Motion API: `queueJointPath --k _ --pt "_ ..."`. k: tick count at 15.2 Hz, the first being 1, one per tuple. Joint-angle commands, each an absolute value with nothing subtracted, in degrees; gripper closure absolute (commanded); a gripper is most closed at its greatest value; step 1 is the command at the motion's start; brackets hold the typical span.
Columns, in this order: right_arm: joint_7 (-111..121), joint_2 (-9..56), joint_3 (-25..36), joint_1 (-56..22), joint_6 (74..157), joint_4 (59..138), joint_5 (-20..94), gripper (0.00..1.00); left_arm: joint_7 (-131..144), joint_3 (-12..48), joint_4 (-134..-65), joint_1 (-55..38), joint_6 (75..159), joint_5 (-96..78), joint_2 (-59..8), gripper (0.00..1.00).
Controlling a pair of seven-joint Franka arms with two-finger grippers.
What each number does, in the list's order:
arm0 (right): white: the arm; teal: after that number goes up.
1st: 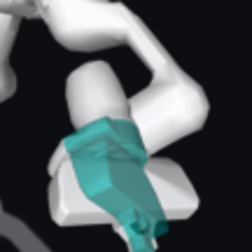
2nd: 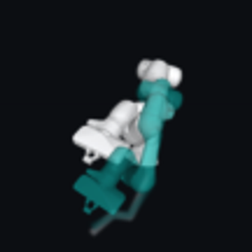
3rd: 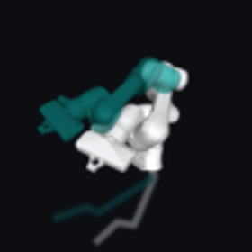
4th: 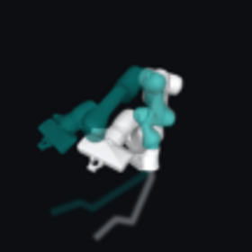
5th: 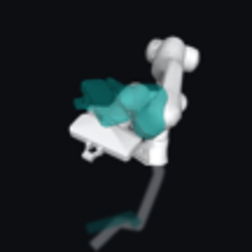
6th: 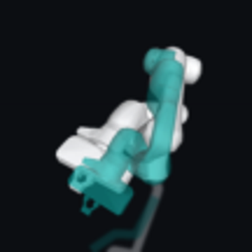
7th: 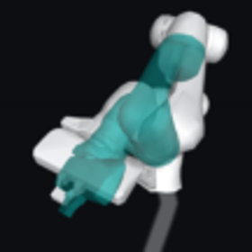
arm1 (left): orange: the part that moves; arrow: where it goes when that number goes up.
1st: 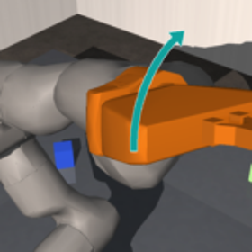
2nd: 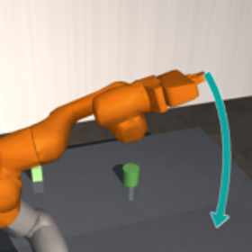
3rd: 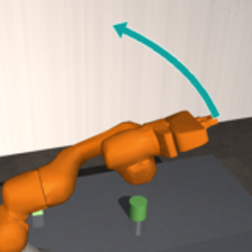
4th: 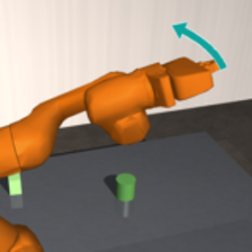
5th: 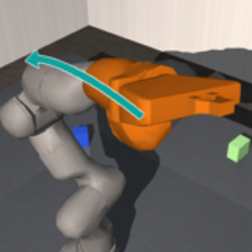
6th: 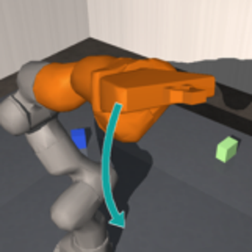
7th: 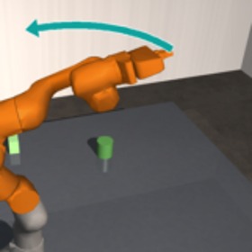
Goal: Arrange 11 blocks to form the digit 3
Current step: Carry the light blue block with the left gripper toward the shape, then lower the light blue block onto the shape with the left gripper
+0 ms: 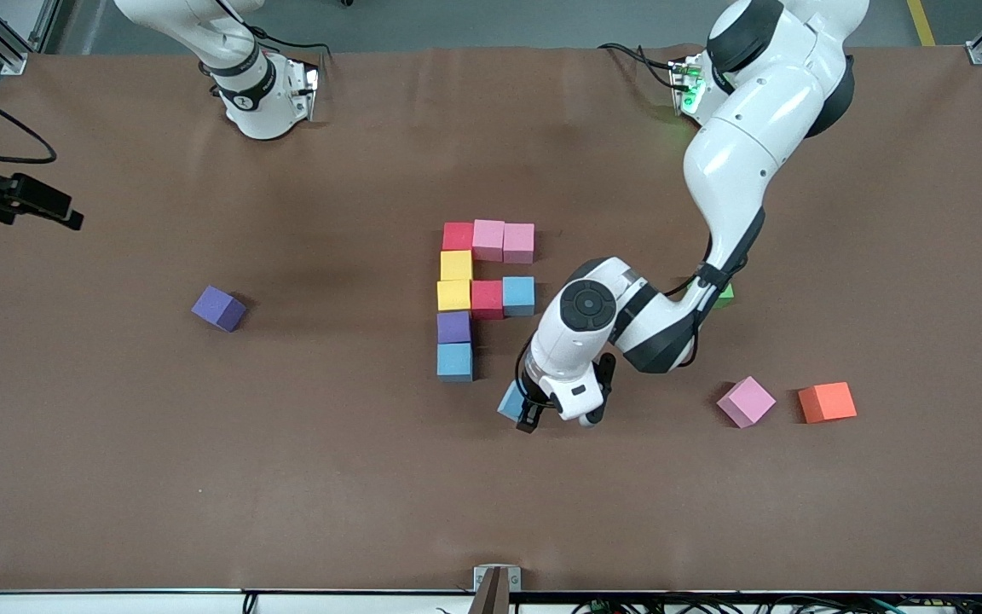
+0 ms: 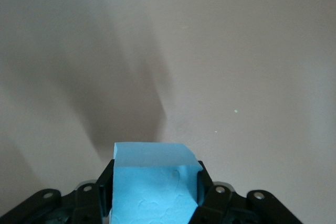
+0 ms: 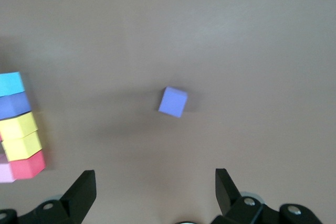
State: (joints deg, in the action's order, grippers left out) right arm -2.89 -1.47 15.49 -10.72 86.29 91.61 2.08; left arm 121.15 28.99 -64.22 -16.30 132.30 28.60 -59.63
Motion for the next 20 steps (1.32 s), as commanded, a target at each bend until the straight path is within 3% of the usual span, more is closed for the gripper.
queueJointPath --k 1,5,16,20 --pt "-3.08 -1.85 14.24 -10.02 86.22 89.22 0.00 0.00 132.60 28.21 -65.48 -17.40 129.82 29.62 -57.66 0.92" --pt "-3.34 -1.76 14.15 -9.14 86.75 88.24 0.96 0.00 136.40 28.65 -65.13 -18.54 122.44 28.74 -57.13 0.92" --pt "-2.72 -1.23 13.54 -6.86 88.42 87.54 1.23 0.00 145.72 28.22 -64.78 -22.75 113.14 28.74 -55.90 0.89" --pt "-2.72 -0.97 8.63 -1.86 88.42 87.54 1.32 0.00 150.73 26.02 -63.64 -26.44 111.62 28.83 -56.42 0.89"
